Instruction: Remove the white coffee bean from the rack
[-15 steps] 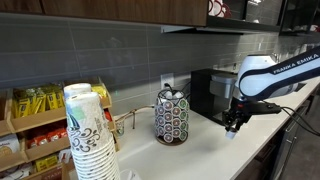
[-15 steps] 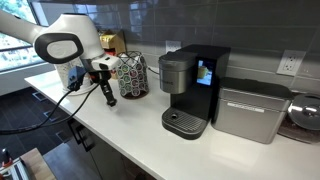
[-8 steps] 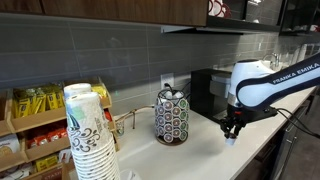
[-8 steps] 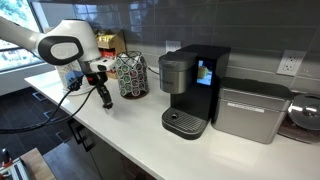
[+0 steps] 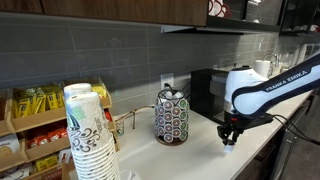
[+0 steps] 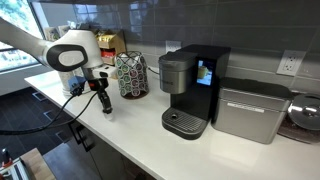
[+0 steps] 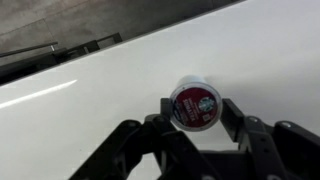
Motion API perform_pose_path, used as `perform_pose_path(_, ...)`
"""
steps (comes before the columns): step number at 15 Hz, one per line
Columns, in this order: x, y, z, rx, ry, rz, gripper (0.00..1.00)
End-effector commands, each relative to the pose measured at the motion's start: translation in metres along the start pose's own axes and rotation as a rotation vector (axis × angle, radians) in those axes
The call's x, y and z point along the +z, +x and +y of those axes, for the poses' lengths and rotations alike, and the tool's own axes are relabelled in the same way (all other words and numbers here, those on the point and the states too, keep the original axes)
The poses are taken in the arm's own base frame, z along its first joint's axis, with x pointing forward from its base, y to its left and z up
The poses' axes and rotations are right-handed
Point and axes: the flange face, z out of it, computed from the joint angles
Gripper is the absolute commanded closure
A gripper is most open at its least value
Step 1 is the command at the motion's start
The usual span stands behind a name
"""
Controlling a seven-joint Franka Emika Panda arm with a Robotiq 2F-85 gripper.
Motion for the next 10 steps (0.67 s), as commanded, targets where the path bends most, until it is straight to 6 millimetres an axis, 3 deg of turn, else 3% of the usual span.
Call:
perform_pose_path(1,0.016,0.001,-0.001,0.025,0.005,-0.006,0.72)
perform_pose_path(6,0.023,0.004,0.000,0.033,0.007,-0.002,0.72)
perform_pose_path(7,0.020,0.005,0.000,0.035,0.012,0.002,0.22)
perform_pose_path(8,0.014,0.005,0.001,0.041,0.026,0.006,0.20)
perform_pose_path(10,-0.007,0.006,0.005,0.039,0.034,0.029,0.08)
